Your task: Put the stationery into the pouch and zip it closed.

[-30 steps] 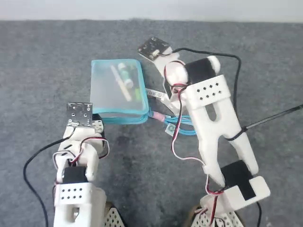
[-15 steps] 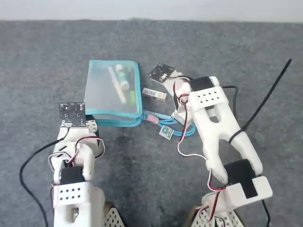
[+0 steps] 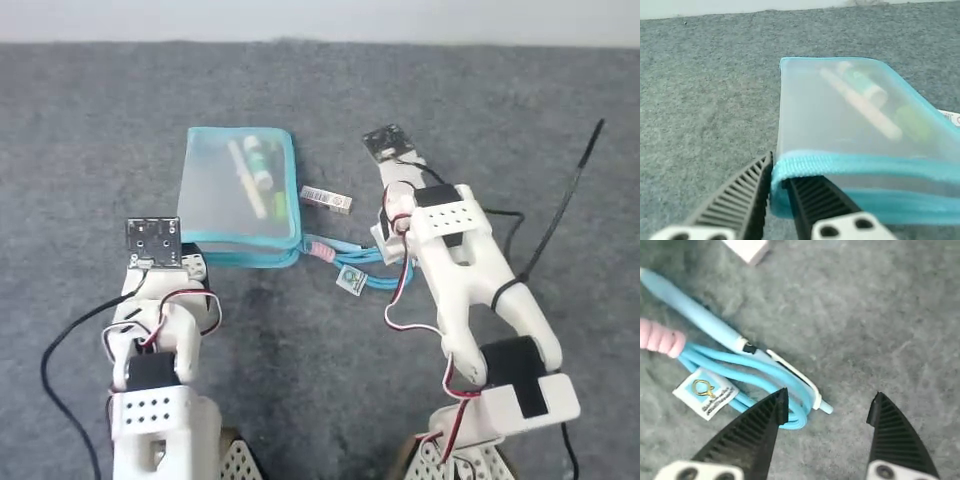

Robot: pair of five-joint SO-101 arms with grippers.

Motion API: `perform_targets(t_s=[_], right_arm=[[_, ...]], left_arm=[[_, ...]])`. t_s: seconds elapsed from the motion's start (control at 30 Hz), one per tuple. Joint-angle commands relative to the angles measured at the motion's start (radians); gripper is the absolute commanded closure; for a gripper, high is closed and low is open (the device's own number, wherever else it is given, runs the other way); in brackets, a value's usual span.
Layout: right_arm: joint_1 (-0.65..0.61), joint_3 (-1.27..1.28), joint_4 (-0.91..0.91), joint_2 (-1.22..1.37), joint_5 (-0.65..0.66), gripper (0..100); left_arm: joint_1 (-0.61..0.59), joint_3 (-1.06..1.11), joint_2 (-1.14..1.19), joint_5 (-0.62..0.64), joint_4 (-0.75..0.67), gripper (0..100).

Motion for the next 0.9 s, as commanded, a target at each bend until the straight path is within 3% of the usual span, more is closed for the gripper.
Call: perform_targets(t_s=[0.0, 0.6, 0.87], right_arm=[[0.038, -0.008, -0.015, -0.053, -0.025, 73.2], [0.097, -0.014, -0.019, -0.045, -0.066, 73.1], [0.090, -0.063, -0.021, -0.042, 0.060, 73.1]], left_arm=[[0.020, -0.047, 0.005, -0.003, -0.034, 99], [0.023, -0.038, 0.006, -0.003, -0.037, 99], [0.023, -0.038, 0.006, -0.005, -0.035, 99]])
